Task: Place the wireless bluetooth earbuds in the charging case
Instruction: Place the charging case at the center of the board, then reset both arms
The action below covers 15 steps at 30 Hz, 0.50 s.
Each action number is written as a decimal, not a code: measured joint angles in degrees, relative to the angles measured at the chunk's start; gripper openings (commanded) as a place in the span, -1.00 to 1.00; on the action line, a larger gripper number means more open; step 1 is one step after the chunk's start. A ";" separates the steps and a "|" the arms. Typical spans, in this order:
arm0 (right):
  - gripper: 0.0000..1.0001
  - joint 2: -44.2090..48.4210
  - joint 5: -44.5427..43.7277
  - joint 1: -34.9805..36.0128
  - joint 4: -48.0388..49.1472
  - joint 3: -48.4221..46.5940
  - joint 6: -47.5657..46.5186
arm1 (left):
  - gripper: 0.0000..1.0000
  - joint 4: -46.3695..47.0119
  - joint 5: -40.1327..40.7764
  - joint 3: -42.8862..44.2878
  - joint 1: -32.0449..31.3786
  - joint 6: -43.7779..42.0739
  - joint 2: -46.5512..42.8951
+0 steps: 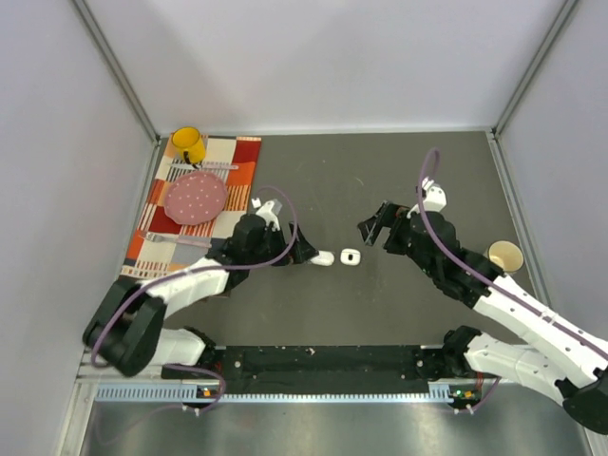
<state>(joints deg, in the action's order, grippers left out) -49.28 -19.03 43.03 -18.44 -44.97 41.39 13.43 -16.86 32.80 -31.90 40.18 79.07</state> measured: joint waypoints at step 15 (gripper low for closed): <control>0.98 -8.76 9.14 -9.05 0.28 -1.05 -7.15 | 0.98 -11.76 13.20 -1.20 0.00 -12.02 -32.59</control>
<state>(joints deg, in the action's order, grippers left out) -58.04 -9.89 33.98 -18.15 -46.02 34.24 1.67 -3.66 31.59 -31.90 28.16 46.48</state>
